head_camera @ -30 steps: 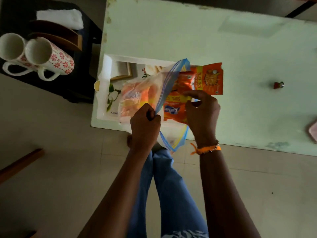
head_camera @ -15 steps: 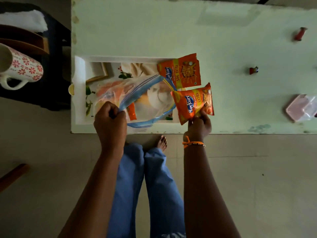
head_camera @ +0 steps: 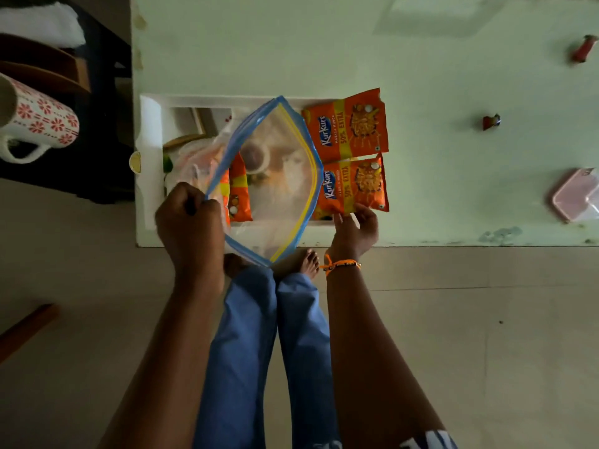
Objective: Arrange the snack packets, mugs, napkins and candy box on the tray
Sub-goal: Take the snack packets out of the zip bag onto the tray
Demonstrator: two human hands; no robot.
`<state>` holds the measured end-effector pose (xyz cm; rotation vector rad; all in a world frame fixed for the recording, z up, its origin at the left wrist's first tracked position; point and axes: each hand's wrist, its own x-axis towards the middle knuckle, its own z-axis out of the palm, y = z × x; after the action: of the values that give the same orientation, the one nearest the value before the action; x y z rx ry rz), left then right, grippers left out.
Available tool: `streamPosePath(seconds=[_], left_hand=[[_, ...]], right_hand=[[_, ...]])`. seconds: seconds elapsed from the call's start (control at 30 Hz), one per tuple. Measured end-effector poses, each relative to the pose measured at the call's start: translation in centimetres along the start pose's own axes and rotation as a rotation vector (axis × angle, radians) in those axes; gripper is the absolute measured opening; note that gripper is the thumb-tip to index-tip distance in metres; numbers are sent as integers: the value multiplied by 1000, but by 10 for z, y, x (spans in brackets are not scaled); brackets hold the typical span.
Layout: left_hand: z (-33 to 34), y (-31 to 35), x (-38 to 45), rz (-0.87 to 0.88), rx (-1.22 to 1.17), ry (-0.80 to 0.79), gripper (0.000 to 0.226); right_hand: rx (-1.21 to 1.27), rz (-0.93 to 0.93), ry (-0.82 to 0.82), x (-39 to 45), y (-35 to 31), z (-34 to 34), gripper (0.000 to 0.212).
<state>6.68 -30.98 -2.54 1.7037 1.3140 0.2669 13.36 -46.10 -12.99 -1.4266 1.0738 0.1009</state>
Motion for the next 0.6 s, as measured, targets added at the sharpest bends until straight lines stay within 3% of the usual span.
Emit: streamPosePath(seconds=[0.13, 0.27, 0.4, 0.47, 0.6], left_hand=[[13, 4, -7, -18, -47, -42, 32], [11, 4, -10, -29, -58, -53, 23], [-3, 3, -7, -10, -68, -20, 7], [-10, 6, -6, -33, -116, 17, 7], [-31, 17, 0, -52, -272, 62, 36]], right_hand=[[-120, 64, -42, -14, -3, -11, 19], [-323, -215, -10, -45, -32, -21, 21], [-360, -454, -538, -87, -57, 9, 18], [-599, -529, -720, -98, -52, 38, 20], [-1234, -558, -999, -90, -28, 96, 34]])
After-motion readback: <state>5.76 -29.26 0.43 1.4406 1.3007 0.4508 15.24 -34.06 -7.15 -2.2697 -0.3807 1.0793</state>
